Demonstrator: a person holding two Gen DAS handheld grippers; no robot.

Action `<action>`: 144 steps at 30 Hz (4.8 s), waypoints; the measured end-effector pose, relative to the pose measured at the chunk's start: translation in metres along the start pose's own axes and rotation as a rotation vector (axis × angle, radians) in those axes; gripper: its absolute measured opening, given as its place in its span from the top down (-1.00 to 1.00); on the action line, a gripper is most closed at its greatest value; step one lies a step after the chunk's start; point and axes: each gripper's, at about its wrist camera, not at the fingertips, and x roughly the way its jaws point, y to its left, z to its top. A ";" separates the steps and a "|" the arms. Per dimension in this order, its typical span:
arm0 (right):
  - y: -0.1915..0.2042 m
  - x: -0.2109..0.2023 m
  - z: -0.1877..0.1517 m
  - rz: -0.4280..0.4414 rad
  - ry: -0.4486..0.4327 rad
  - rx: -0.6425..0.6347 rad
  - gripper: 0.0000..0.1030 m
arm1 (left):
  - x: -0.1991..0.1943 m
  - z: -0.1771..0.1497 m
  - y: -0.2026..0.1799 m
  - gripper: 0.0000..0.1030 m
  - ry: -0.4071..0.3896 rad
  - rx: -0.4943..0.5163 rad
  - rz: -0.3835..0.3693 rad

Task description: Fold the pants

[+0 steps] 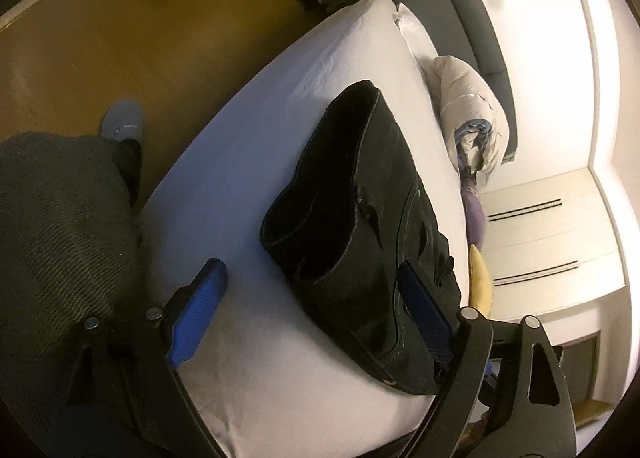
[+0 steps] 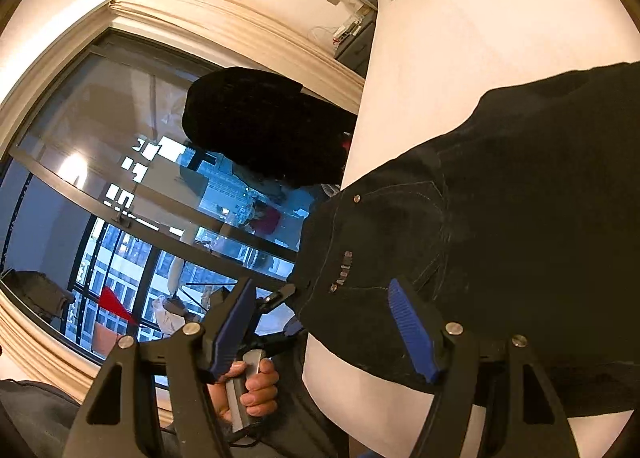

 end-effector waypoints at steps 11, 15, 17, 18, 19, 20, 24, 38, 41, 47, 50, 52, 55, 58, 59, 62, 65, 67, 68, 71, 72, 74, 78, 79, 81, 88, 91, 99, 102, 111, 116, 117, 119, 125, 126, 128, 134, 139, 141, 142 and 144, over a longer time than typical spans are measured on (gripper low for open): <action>0.003 -0.011 0.001 -0.003 0.000 0.006 -0.41 | 0.020 0.012 0.017 0.27 -0.015 -0.151 -0.118; 0.008 0.001 0.008 -0.045 0.029 0.001 -0.41 | 0.021 0.015 0.017 0.57 -0.014 -0.176 -0.134; 0.011 0.008 0.015 -0.057 0.048 0.001 -0.41 | 0.016 0.014 0.013 0.62 -0.021 -0.177 -0.135; 0.012 0.012 0.021 -0.065 0.064 0.002 -0.41 | 0.014 0.014 0.010 0.64 -0.024 -0.174 -0.136; 0.013 0.015 0.027 -0.068 0.075 -0.002 -0.41 | 0.011 0.015 0.008 0.65 -0.027 -0.172 -0.140; 0.014 0.022 0.036 -0.078 0.106 -0.010 -0.41 | 0.008 0.016 0.004 0.68 -0.031 -0.165 -0.146; 0.005 0.040 0.066 -0.059 0.163 0.017 -0.45 | -0.011 0.016 -0.018 0.77 -0.046 -0.118 -0.160; -0.046 0.093 0.054 -0.212 0.296 0.061 -0.94 | -0.030 0.005 -0.128 0.77 -0.071 0.206 -0.113; -0.040 0.089 0.049 -0.197 0.265 0.027 -1.00 | -0.023 -0.001 -0.159 0.77 -0.070 0.296 -0.108; -0.050 0.044 0.060 -0.047 0.182 0.222 -0.98 | -0.010 -0.018 -0.216 0.77 -0.055 0.433 -0.105; -0.029 0.013 0.069 0.002 0.176 0.160 -0.98 | 0.003 -0.034 -0.249 0.77 -0.043 0.542 -0.097; -0.013 -0.006 0.077 0.017 0.173 0.106 -0.98 | 0.015 -0.051 -0.274 0.77 -0.027 0.613 -0.088; 0.001 -0.031 0.082 -0.010 0.178 0.057 -0.98 | 0.039 -0.081 -0.304 0.77 0.006 0.712 -0.065; 0.019 -0.049 0.090 -0.042 0.184 0.021 -0.98 | 0.065 -0.114 -0.330 0.77 0.035 0.824 -0.014; 0.018 -0.052 0.093 -0.056 0.191 0.011 -0.98 | 0.074 -0.125 -0.336 0.77 0.045 0.862 0.005; 0.031 -0.055 0.093 -0.170 0.227 -0.059 -0.98 | 0.099 -0.151 -0.352 0.77 0.078 0.948 0.052; 0.026 -0.055 0.091 -0.255 0.248 -0.082 -0.97 | 0.122 -0.172 -0.361 0.77 0.100 1.024 0.089; 0.020 -0.057 0.088 -0.287 0.249 -0.090 -0.91 | 0.133 -0.189 -0.364 0.77 0.113 1.073 0.106; 0.017 -0.055 0.086 -0.298 0.248 -0.096 -0.72 | 0.137 -0.196 -0.366 0.77 0.124 1.093 0.109; 0.009 -0.057 0.082 -0.340 0.262 -0.113 -0.14 | 0.147 -0.212 -0.367 0.77 0.157 1.132 0.114; 0.009 -0.058 0.080 -0.358 0.264 -0.127 -0.04 | 0.150 -0.217 -0.366 0.77 0.168 1.143 0.113; 0.008 -0.061 0.077 -0.393 0.260 -0.158 0.27 | 0.155 -0.222 -0.365 0.77 0.178 1.160 0.116; 0.007 -0.081 0.077 -0.430 0.224 -0.175 0.43 | 0.163 -0.234 -0.374 0.77 0.188 1.187 0.100; 0.006 -0.087 0.077 -0.443 0.214 -0.178 0.46 | 0.164 -0.231 -0.374 0.77 0.188 1.197 0.096; 0.006 -0.094 0.077 -0.470 0.199 -0.194 0.55 | 0.169 -0.239 -0.383 0.77 0.190 1.221 0.085; -0.012 -0.118 0.073 -0.477 0.176 -0.181 0.68 | 0.199 -0.260 -0.397 0.77 0.241 1.260 0.053; -0.030 -0.124 0.073 -0.454 0.169 -0.142 0.68 | 0.217 -0.262 -0.400 0.77 0.268 1.270 0.056; -0.085 -0.132 0.077 -0.415 0.166 -0.036 0.68 | 0.263 -0.278 -0.414 0.77 0.319 1.286 0.073; -0.099 -0.135 0.074 -0.405 0.169 -0.013 0.68 | 0.274 -0.274 -0.409 0.77 0.332 1.293 0.076; -0.137 -0.119 0.067 -0.393 0.210 0.041 0.66 | 0.300 -0.296 -0.405 0.77 0.358 1.306 0.092; -0.149 -0.124 0.063 -0.334 0.186 0.075 0.48 | 0.288 -0.274 -0.402 0.69 0.411 1.228 0.006; -0.147 -0.127 0.062 -0.324 0.175 0.083 0.41 | 0.280 -0.269 -0.401 0.69 0.418 1.213 -0.018; -0.145 -0.135 0.063 -0.329 0.148 0.085 0.09 | 0.259 -0.259 -0.395 0.69 0.427 1.179 -0.075; -0.119 -0.182 0.057 -0.306 -0.024 0.098 -0.23 | 0.218 -0.189 -0.367 0.69 0.393 1.015 -0.122; -0.105 -0.181 0.052 -0.239 -0.028 0.069 -0.22 | 0.216 -0.172 -0.361 0.69 0.384 0.974 -0.127; -0.084 -0.169 0.044 -0.141 -0.004 0.014 -0.07 | 0.217 -0.142 -0.352 0.69 0.391 0.896 -0.157; -0.105 -0.111 0.033 -0.118 0.102 0.101 0.01 | 0.275 -0.062 -0.346 0.69 0.516 0.677 -0.316; -0.156 -0.100 0.023 -0.172 0.097 0.272 1.00 | 0.330 -0.039 -0.294 0.69 0.604 0.497 -0.277; -0.153 -0.099 0.022 -0.185 0.083 0.247 1.00 | 0.330 -0.041 -0.281 0.70 0.599 0.519 -0.295; -0.150 -0.096 0.023 -0.203 0.084 0.228 1.00 | 0.326 -0.041 -0.279 0.70 0.591 0.530 -0.306; -0.147 -0.094 0.022 -0.213 0.088 0.226 1.00 | 0.312 -0.043 -0.278 0.70 0.584 0.540 -0.328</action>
